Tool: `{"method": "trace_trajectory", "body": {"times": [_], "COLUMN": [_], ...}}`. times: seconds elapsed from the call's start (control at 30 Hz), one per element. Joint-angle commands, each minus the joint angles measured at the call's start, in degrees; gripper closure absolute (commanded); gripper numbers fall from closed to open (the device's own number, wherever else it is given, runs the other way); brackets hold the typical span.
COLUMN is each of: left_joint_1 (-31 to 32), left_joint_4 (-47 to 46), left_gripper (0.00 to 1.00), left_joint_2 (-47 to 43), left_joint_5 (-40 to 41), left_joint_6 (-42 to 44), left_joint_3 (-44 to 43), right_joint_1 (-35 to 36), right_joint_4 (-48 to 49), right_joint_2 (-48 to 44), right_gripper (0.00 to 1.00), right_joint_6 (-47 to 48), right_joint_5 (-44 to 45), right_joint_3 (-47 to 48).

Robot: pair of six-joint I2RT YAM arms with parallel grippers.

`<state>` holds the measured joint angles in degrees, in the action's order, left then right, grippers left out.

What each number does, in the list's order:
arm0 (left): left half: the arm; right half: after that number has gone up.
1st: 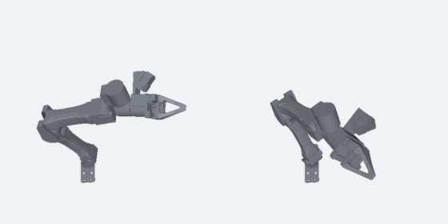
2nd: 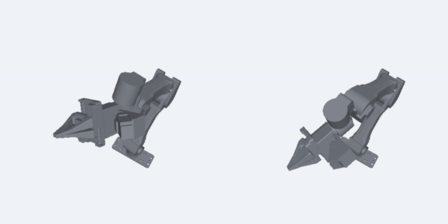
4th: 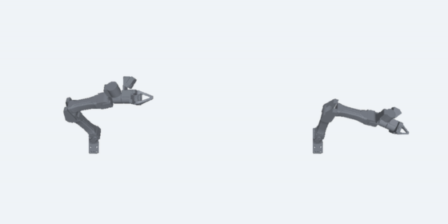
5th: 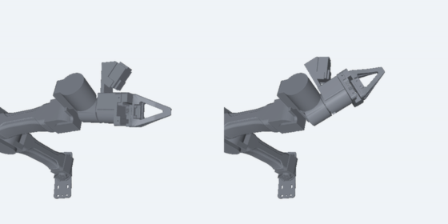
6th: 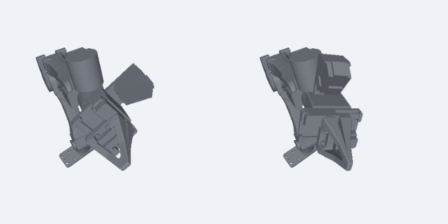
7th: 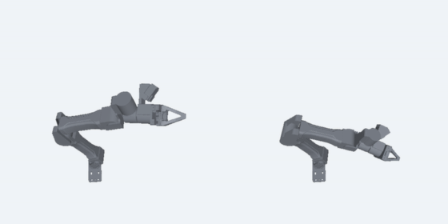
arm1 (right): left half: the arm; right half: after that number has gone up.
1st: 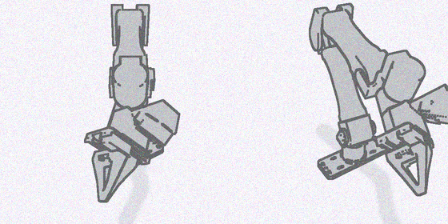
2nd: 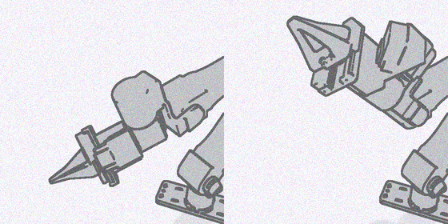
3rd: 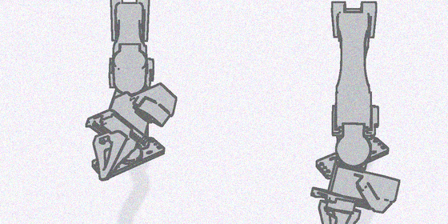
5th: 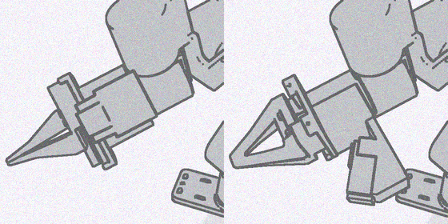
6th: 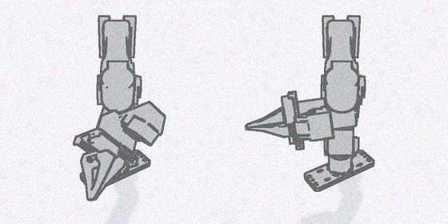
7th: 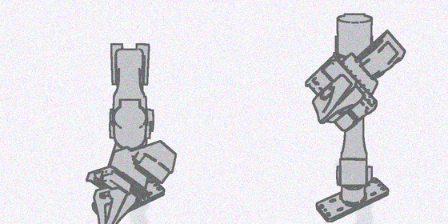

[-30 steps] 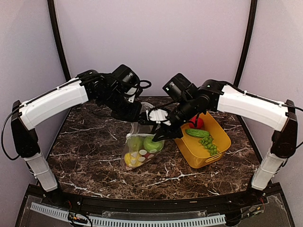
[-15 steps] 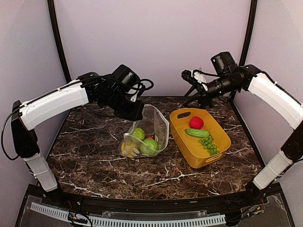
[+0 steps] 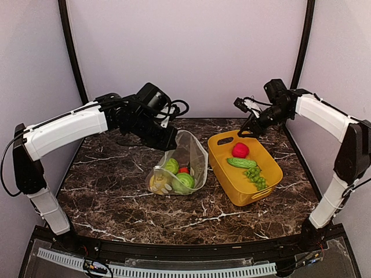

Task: Place the food in the zip-top bag and seal the zipper
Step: Pick up the fake fruit from the bin.

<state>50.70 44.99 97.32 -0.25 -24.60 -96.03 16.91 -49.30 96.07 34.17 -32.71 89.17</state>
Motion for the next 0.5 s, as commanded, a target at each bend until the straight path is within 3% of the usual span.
{"method": "trace_trajectory", "body": {"times": [0.0,0.47], "left_joint_1": [0.1,0.1], "left_joint_4": [-2.8,-4.9], "left_gripper": [0.99,0.99], "left_joint_2": [-3.5,-3.8], "left_joint_5": [-1.6,-3.1], "left_joint_6": [0.7,1.2], "left_joint_3": [2.0,4.2], "right_joint_1": [0.3,6.8], "right_joint_4": [-2.1,-2.8], "right_joint_2": [2.0,3.0], "right_gripper": [0.59,0.62], "right_joint_6": [0.0,0.1], "right_joint_5": [8.2,26.3], "right_joint_3": [-2.7,-12.9]}}
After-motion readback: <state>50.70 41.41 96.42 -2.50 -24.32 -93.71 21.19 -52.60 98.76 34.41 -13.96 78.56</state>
